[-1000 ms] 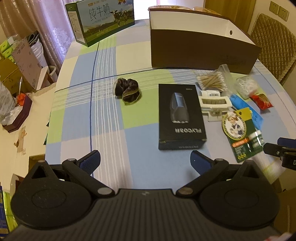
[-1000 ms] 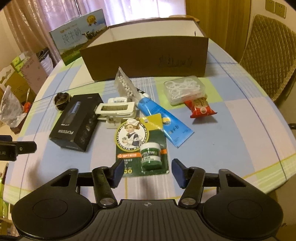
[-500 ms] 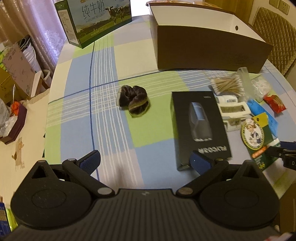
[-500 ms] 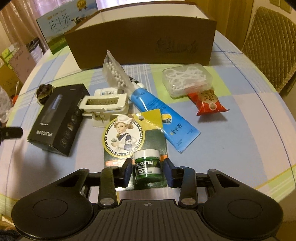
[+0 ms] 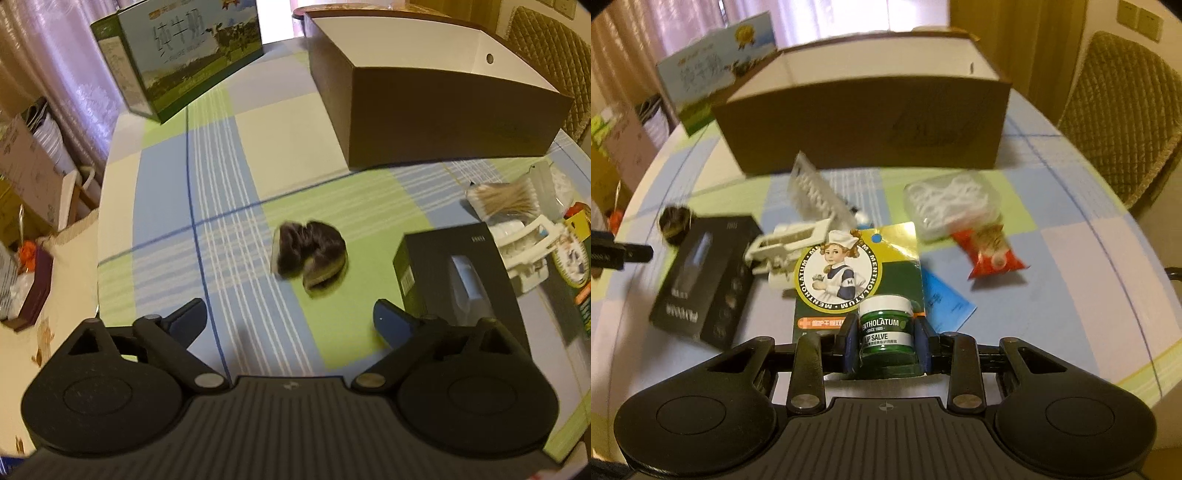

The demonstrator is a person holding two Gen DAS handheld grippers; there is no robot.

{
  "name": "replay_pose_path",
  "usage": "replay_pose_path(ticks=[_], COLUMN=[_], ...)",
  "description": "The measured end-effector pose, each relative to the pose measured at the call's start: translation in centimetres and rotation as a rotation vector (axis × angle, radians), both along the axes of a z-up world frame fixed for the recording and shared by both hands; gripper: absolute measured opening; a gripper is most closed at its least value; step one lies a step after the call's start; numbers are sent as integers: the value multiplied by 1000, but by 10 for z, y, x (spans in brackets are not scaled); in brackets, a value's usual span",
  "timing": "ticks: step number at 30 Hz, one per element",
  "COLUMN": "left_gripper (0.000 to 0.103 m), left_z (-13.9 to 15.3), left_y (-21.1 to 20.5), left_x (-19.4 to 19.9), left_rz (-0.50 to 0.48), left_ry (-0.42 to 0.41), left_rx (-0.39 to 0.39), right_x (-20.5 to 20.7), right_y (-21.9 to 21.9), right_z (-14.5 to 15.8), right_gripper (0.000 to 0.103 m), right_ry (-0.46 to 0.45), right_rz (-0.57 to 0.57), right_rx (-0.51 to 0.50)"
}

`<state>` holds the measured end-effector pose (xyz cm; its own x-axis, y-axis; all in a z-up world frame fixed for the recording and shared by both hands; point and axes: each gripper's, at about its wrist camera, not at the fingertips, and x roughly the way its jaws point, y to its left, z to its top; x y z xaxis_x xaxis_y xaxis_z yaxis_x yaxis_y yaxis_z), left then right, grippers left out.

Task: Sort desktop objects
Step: 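Grasp the brown scrunchie with the left gripper while the right gripper grasps the Mentholatum card, then carry the scrunchie and Mentholatum card into the brown box with both grippers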

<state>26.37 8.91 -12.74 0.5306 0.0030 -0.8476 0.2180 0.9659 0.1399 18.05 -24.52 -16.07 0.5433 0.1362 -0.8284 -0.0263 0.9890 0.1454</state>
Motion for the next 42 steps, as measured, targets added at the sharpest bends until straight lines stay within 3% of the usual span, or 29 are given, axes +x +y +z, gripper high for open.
replay_pose_path(ticks=[13, 25, 33, 42], left_gripper=[74, 20, 16, 16], left_z=[-30, -36, 8, 75], left_y=[-3, -4, -9, -49], left_x=[48, 54, 43, 56], left_rz=[-170, -208, -196, -188], left_ry=[-7, 12, -64, -189], left_rx=[-25, -74, -101, -155], right_x=[6, 1, 12, 80], right_y=[-33, -50, -64, -80], right_z=[26, 26, 35, 74], right_gripper=[29, 30, 29, 30], right_ry=[-31, -8, -43, -143], right_rz=[-178, -251, -240, -95], right_rx=[36, 38, 67, 114])
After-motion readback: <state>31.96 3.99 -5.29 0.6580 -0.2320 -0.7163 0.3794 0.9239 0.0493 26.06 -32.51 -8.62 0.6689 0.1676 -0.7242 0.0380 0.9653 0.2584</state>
